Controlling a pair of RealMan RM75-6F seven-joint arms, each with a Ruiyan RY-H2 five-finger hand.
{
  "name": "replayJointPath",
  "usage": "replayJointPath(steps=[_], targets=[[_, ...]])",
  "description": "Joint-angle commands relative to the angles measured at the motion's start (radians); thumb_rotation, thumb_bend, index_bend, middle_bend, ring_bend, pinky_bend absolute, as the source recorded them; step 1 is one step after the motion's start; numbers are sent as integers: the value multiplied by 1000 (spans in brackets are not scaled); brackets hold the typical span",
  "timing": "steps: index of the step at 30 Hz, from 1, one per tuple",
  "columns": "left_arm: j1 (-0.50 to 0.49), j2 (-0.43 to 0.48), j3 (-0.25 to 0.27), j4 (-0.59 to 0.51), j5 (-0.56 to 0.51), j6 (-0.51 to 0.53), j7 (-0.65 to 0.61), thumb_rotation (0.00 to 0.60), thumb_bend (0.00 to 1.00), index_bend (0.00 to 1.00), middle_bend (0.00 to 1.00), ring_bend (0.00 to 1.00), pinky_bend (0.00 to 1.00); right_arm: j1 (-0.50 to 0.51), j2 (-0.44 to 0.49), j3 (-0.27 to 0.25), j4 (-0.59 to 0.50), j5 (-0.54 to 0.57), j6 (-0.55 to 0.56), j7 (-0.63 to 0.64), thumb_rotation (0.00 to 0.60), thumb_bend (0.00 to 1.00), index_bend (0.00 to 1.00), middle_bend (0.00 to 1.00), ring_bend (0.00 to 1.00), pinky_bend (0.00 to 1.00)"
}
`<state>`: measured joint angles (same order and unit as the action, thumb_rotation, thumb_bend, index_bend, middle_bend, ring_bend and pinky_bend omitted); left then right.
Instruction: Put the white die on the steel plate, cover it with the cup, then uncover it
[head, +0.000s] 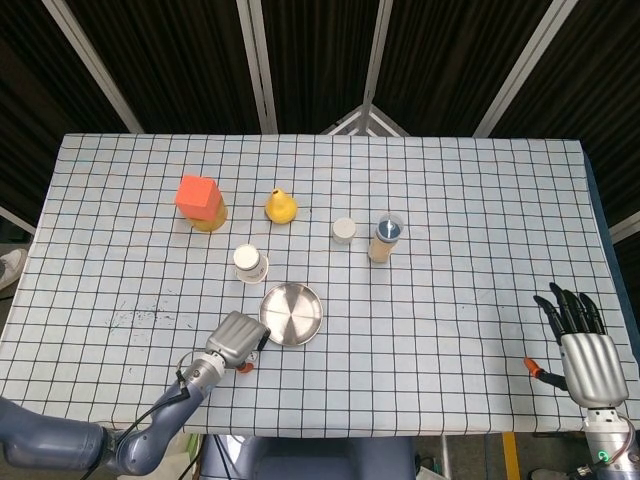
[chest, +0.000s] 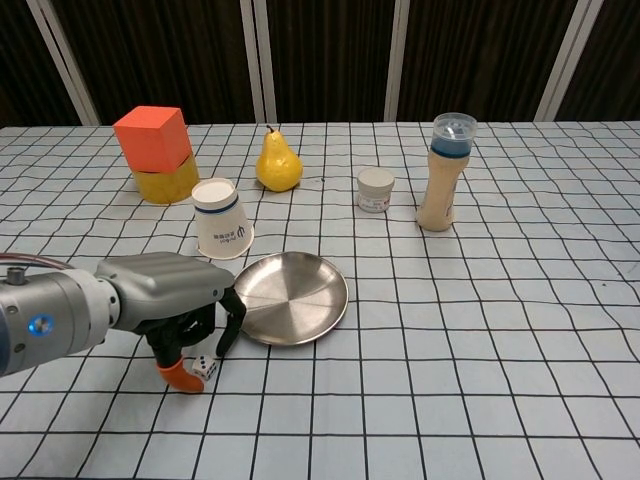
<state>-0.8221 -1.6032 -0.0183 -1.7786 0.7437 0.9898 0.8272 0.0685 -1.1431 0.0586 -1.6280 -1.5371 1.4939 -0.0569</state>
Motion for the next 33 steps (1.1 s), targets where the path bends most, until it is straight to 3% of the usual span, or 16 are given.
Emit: replayJointPath(steps=[1,9,15,33], targets=[[-3,-6,-2,2,-1,3,-4,600,316,532,851,734,769,1,-1,0,-1,1,-2,-3,600,171,162,33,54,0],[-14,-11,5,-2,-5,22,4,600,349,549,850,734,769,2,0,2,-4,4,0,-2,600,172,162,33,54,0],[-20,-8,9,-2,-22,31,6,600,306,539,846,734,769,4,-2,2,-6,3,-1,-5,600,172,162,33,54,0],[-42,-10,22,-9,-51,66,39,600,305,528,844,733,769,8,-6,2,-14,12,-10,-12,600,172,162,33,54,0]])
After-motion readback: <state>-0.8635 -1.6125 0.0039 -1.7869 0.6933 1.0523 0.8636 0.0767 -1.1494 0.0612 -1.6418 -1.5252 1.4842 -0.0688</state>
